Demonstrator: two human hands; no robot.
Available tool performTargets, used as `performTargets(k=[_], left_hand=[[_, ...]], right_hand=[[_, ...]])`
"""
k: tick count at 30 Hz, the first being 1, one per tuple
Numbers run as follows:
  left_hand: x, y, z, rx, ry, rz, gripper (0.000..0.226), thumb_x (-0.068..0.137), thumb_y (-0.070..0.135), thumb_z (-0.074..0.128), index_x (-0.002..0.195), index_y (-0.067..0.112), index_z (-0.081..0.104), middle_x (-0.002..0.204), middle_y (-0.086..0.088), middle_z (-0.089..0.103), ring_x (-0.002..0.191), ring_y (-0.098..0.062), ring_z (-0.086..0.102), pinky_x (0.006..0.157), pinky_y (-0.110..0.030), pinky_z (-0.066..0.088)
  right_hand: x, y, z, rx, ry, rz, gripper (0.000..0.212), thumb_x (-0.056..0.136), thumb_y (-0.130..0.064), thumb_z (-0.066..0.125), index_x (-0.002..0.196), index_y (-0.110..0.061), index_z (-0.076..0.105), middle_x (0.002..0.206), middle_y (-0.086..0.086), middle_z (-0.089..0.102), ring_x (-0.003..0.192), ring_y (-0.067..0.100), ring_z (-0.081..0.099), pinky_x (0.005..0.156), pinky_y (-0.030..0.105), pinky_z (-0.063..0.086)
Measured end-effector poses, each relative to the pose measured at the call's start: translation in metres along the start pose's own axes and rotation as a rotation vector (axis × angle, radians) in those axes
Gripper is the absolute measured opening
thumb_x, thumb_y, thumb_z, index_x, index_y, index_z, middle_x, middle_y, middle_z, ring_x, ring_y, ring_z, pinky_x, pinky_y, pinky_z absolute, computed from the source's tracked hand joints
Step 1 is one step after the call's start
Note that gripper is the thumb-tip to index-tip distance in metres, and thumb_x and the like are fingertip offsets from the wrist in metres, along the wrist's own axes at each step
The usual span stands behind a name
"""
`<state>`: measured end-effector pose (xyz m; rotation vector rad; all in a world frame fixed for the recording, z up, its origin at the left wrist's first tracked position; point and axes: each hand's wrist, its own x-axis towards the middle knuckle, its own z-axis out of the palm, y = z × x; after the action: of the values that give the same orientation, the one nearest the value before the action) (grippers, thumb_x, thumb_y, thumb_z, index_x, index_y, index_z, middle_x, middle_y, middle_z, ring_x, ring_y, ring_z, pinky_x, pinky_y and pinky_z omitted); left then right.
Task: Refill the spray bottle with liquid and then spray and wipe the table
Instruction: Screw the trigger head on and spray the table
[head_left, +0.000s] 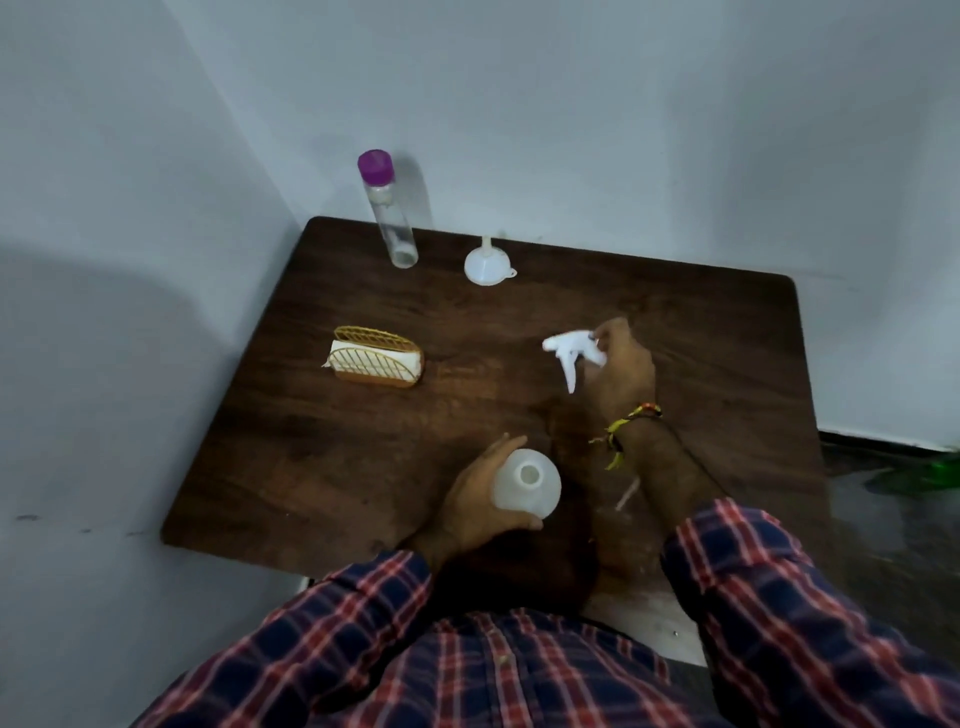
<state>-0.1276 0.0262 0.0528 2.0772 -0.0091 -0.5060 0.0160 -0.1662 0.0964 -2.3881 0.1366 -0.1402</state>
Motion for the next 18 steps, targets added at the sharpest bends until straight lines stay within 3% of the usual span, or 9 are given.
performTargets(k=[5, 8, 10, 14, 18], left_hand=[[0.003, -0.005, 0.009, 0.080, 0.028, 0.020, 0.087, 0.066, 0.052, 0.081, 0.143, 0.036, 0.043, 0.151, 0.015, 0.036, 0.139, -0.004, 0.033, 0.115, -0.038, 0.032], [0.003, -0.003, 0.009, 0.121, 0.027, 0.034, 0.078, 0.072, 0.055, 0.075, 0.142, 0.041, 0.043, 0.150, 0.014, 0.039, 0.135, -0.004, 0.036, 0.114, -0.030, 0.031], [0.005, 0.000, 0.006, 0.124, 0.027, 0.063, 0.067, 0.078, 0.052, 0.072, 0.139, 0.039, 0.046, 0.145, 0.016, 0.043, 0.132, -0.004, 0.041, 0.111, -0.024, 0.032], [0.016, 0.009, -0.005, 0.132, -0.015, 0.014, 0.060, 0.080, 0.058, 0.065, 0.132, 0.031, 0.053, 0.132, 0.015, 0.053, 0.120, -0.007, 0.051, 0.103, -0.035, 0.045], [0.025, 0.021, -0.017, 0.137, -0.056, -0.018, 0.056, 0.086, 0.044, 0.068, 0.135, 0.022, 0.052, 0.134, 0.008, 0.052, 0.122, -0.012, 0.049, 0.101, -0.033, 0.043]], right_hand=[[-0.011, -0.049, -0.095, 0.417, 0.370, -0.132, 0.036, 0.078, -0.002, 0.075, 0.111, -0.006, 0.061, 0.099, -0.003, 0.067, 0.088, 0.006, 0.067, 0.080, 0.022, 0.055], [-0.027, -0.060, -0.128, 0.700, 0.473, -0.111, 0.042, 0.079, 0.001, 0.078, 0.115, -0.005, 0.057, 0.107, 0.020, 0.069, 0.095, 0.031, 0.072, 0.085, 0.036, 0.059], [-0.041, -0.065, -0.133, 0.809, 0.520, -0.110, 0.044, 0.079, 0.005, 0.078, 0.115, -0.006, 0.056, 0.107, 0.025, 0.068, 0.095, 0.039, 0.071, 0.085, 0.042, 0.060], [-0.067, -0.076, -0.128, 0.906, 0.551, -0.166, 0.042, 0.081, 0.009, 0.075, 0.111, -0.013, 0.053, 0.101, 0.005, 0.069, 0.092, 0.025, 0.072, 0.083, 0.034, 0.057], [-0.083, -0.082, -0.122, 0.858, 0.532, -0.246, 0.046, 0.082, 0.014, 0.072, 0.113, -0.012, 0.051, 0.106, -0.009, 0.067, 0.099, 0.017, 0.071, 0.086, 0.027, 0.056]])
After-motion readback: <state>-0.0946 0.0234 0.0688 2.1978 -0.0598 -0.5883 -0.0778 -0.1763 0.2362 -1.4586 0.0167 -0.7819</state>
